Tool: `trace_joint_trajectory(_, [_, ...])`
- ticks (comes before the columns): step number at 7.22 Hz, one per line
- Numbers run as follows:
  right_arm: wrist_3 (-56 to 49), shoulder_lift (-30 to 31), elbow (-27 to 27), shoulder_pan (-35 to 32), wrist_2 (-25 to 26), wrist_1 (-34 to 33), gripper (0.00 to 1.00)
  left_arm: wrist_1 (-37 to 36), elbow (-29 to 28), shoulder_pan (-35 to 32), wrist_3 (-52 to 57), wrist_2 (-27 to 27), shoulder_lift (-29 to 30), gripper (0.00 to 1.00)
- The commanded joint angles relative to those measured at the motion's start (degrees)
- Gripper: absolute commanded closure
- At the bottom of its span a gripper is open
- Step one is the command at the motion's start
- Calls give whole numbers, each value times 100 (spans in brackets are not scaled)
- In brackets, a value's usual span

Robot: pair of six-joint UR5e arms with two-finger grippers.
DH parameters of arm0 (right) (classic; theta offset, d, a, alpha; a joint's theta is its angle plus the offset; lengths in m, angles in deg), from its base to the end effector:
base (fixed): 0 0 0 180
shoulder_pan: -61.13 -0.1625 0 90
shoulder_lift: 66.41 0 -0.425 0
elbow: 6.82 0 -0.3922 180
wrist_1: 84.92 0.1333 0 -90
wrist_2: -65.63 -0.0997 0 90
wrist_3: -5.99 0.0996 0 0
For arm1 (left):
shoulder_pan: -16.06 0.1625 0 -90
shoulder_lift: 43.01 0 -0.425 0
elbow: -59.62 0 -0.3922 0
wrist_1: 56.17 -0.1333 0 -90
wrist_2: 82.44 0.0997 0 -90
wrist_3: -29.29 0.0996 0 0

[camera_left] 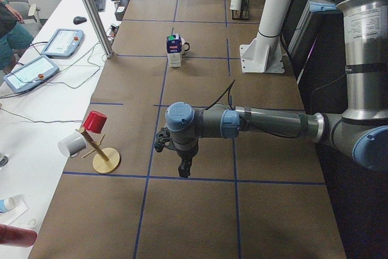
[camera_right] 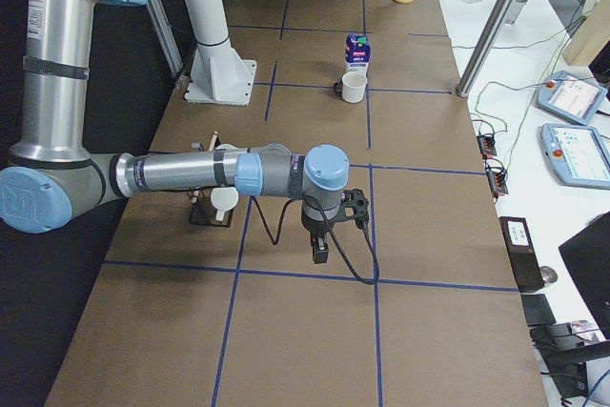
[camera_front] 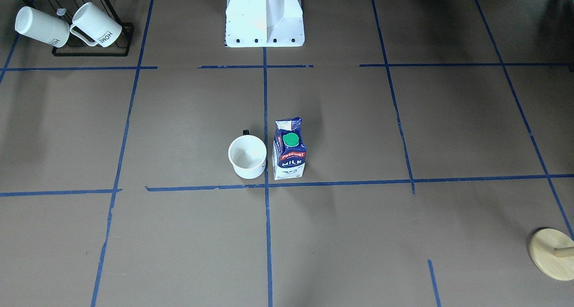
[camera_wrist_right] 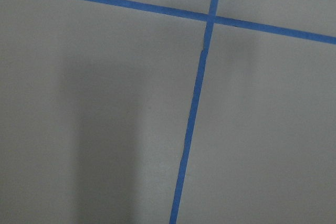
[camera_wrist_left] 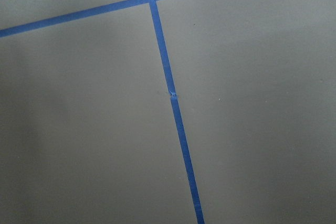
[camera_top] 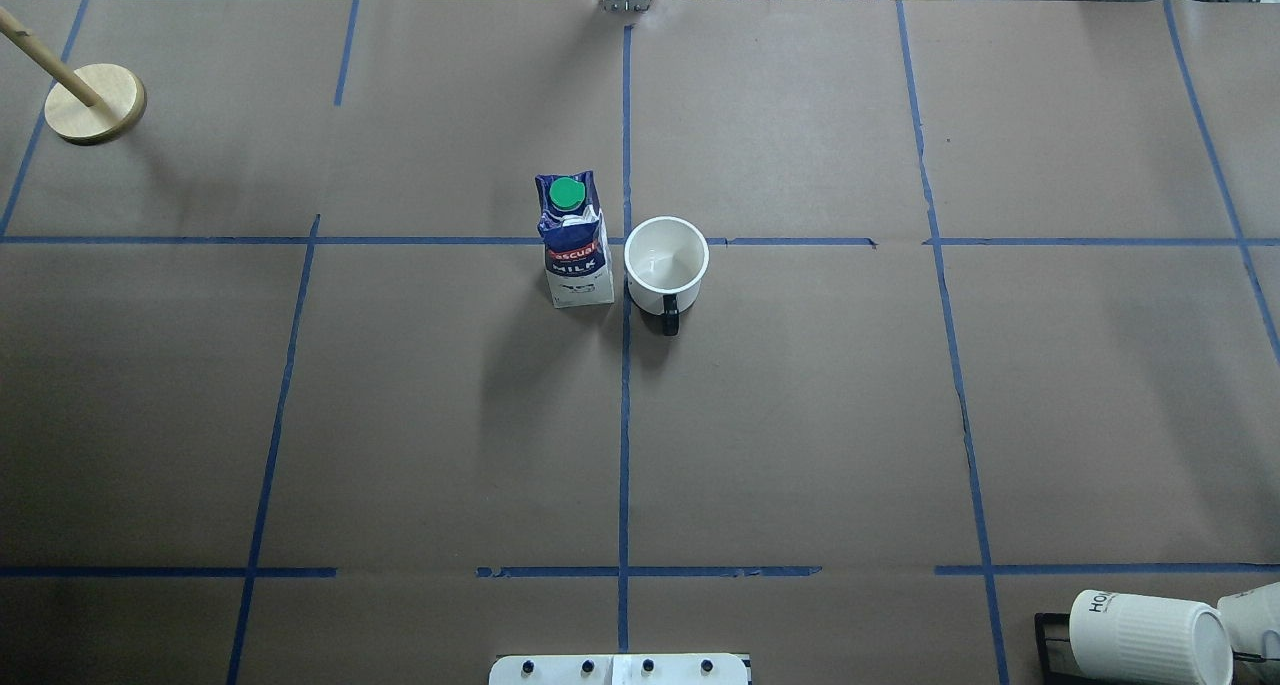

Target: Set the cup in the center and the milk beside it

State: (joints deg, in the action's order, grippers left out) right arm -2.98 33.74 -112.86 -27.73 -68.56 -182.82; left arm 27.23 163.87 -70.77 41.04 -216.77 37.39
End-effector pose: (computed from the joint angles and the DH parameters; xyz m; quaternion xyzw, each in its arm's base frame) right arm 0.0557 -0.4136 0.6155 0.0095 -0.3763 -0.0751 0.9234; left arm -0.0405 -0.4201 0.6244 0.0125 0.3773 0.1139 0.9190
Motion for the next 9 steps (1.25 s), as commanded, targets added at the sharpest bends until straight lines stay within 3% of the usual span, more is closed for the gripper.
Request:
trace_joint_trajectory(1, [26,171,12,-315,-213,-1,0,1,51,-1,38,21,-42,0])
trace_joint_trajectory(9, [0,180,83,-307,-160,8,0,-16,25,-1,47,12,-69,0])
